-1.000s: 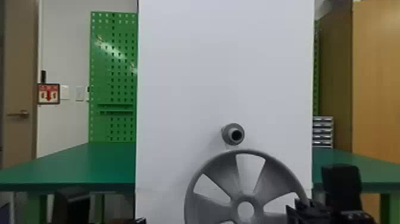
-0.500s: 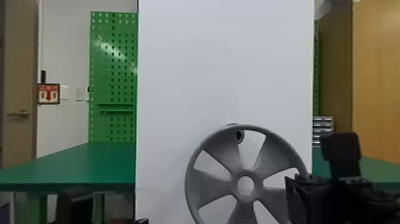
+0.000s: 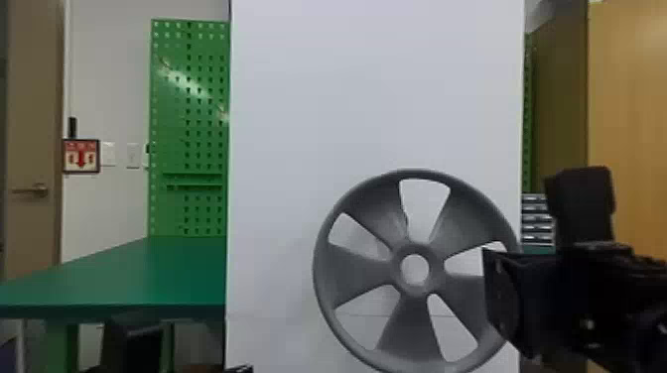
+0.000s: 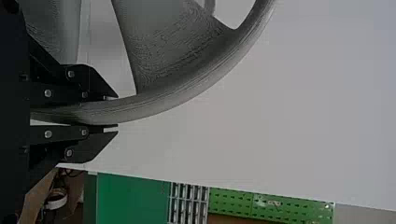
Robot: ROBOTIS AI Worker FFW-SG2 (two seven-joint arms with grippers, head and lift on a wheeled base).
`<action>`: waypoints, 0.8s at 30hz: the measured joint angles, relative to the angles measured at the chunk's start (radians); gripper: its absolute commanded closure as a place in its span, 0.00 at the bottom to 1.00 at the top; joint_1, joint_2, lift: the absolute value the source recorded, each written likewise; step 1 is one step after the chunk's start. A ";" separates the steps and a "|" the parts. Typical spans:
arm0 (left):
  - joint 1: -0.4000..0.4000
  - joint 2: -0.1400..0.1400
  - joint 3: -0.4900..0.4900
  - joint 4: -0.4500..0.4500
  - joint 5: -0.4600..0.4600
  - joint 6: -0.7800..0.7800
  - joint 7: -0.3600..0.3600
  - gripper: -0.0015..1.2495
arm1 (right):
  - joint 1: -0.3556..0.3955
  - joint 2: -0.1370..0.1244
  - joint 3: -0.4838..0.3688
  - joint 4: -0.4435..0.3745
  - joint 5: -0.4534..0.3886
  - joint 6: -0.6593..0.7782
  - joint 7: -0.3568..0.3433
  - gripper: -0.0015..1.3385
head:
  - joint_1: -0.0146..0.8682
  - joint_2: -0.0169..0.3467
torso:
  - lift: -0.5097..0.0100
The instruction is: Hold the wheel and insert it
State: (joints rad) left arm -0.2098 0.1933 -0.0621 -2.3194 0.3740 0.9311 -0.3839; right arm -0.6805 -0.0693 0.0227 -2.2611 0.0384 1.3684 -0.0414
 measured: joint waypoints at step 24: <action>-0.015 0.000 -0.029 0.015 0.007 0.000 0.006 0.40 | -0.117 -0.019 -0.016 0.033 -0.010 0.041 0.000 0.85 | 0.02 0.06 | 0.03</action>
State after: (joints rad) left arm -0.2253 0.1933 -0.0907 -2.3041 0.3807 0.9310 -0.3776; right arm -0.7979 -0.0887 0.0070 -2.2281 0.0286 1.4092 -0.0414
